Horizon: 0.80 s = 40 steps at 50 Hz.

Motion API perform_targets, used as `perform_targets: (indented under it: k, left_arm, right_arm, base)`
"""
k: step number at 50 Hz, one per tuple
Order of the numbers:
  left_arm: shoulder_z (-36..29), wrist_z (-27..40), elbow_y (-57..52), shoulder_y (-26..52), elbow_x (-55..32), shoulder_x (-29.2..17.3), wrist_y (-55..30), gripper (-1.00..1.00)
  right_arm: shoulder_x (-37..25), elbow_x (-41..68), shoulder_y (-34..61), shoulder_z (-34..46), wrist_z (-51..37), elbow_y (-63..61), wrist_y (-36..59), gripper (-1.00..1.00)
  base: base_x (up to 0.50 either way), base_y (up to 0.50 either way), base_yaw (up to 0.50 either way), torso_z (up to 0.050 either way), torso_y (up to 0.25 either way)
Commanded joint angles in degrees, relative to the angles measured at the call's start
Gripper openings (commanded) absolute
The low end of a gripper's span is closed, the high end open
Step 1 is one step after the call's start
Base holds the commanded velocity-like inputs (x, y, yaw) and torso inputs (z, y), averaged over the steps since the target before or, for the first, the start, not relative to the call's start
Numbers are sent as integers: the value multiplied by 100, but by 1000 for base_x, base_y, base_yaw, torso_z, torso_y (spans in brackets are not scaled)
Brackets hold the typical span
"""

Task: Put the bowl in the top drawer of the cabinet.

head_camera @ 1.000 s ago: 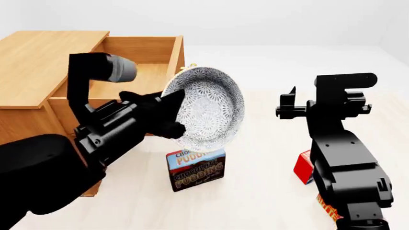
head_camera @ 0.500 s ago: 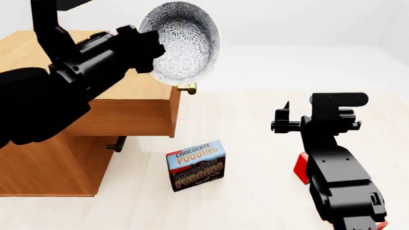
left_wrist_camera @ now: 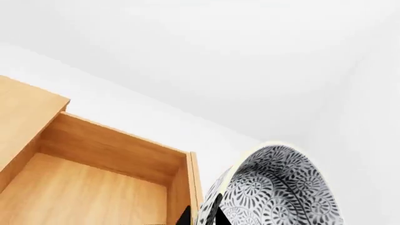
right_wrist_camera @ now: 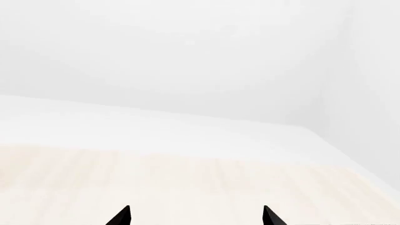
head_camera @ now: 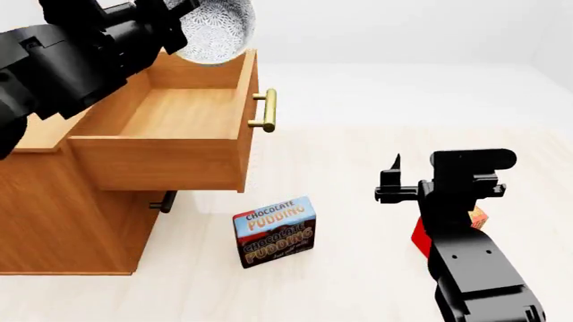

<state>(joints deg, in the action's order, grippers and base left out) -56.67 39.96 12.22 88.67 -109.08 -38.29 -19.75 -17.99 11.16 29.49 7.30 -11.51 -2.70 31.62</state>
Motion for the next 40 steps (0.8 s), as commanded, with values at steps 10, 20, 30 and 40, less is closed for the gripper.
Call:
perform_targets:
  k: [10, 20, 30, 40]
  left_arm:
    - [-162, 89, 2353, -69, -111, 971, 131, -100]
    - [-71, -139, 3329, 27, -328, 1340, 90, -100]
    - [47, -198, 3932, 54, -457, 1485, 202, -100]
    - [344, -59, 4200, -12, -762, 1588, 431, -100]
  right_arm:
    - [-147, 84, -314, -107, -39, -376, 19, 100]
    - [-198, 126, -441, -204, -85, -425, 12, 100]
    - [-215, 93, -470, -162, -126, -445, 28, 100]
    - [-305, 81, -567, -265, -203, -437, 38, 100]
  base:
    - [0, 0, 0, 0, 0]
    - [0, 0, 0, 0, 1]
    - [0, 0, 0, 0, 0]
    - [0, 0, 0, 0, 1]
